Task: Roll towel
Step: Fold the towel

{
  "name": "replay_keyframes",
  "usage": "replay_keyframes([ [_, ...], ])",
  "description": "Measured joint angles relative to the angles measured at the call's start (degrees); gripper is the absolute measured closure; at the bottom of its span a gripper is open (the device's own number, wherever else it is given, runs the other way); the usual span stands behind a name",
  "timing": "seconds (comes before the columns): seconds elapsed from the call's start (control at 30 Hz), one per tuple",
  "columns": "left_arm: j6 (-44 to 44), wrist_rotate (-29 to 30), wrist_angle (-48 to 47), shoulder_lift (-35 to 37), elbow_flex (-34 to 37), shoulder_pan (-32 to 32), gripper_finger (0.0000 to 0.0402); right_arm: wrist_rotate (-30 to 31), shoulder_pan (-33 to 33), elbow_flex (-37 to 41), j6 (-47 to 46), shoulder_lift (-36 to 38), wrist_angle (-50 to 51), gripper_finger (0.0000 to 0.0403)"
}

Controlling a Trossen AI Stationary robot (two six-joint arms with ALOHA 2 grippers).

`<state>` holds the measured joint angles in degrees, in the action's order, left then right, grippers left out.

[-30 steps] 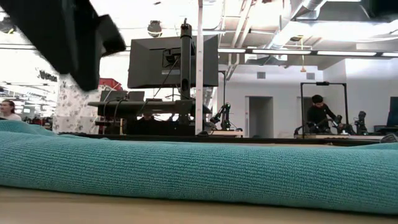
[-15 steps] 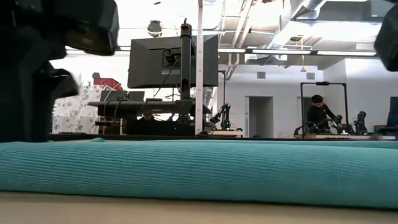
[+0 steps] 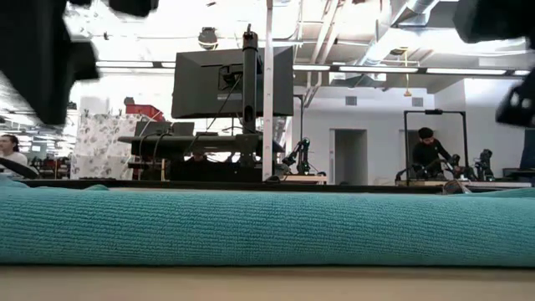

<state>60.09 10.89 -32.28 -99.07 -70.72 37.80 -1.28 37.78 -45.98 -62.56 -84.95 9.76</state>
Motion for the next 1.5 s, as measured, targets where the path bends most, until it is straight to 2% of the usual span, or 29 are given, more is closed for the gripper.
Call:
replay_keyframes([
  [0.07, -2.0, 1.3, 2.0, 1.1, -0.2, -0.2, 0.0288, 0.0, 0.0, 0.0, -3.4, 1.3, 0.2, 0.026],
  [0.17, -8.2, 4.2, 3.9, 2.5, -0.2, -2.2, 0.0288, 2.4, -1.8, -0.1, 5.0, 2.2, 0.0, 0.0259],
  [0.27, -11.8, -1.1, 1.6, 4.6, -0.2, -5.3, 0.0283, 0.9, -3.9, -1.3, 12.1, 3.3, 1.2, 0.0255],
  [0.37, -12.7, -6.3, 1.1, 6.6, -0.7, -5.8, 0.0272, 0.7, -2.4, -3.9, 15.9, 4.5, 2.9, 0.0247],
  [0.47, -14.7, -5.5, -2.1, 6.3, -5.2, -2.8, 0.0265, 2.0, 1.2, -7.4, 19.5, 4.0, 5.6, 0.0237],
  [0.6, -16.0, 1.7, -13.2, 0.2, -14.7, 2.9, 0.0266, 13.4, 8.1, -12.4, 20.7, 0.8, 10.5, 0.0235],
  [0.73, -16.9, 10.7, -22.0, -7.7, -24.3, 7.6, 0.0266, 26.9, 14.6, -16.7, 20.8, -5.6, 14.6, 0.0235],
  [0.87, -15.8, 16.8, -26.5, -15.4, -28.2, 9.9, 0.0266, 35.0, 17.7, -20.2, 19.8, -14.6, 19.0, 0.0234],
  [1.13, -13.5, 17.9, -26.1, -23.3, -29.4, 10.6, 0.0264, 36.0, 18.8, -26.6, 16.3, -26.6, 28.2, 0.0234],
  [1.5, -13.7, 16.9, -22.9, -23.9, -28.0, 10.3, 0.0219, 36.2, 18.8, -27.3, 12.0, -28.4, 28.6, 0.0218],
])
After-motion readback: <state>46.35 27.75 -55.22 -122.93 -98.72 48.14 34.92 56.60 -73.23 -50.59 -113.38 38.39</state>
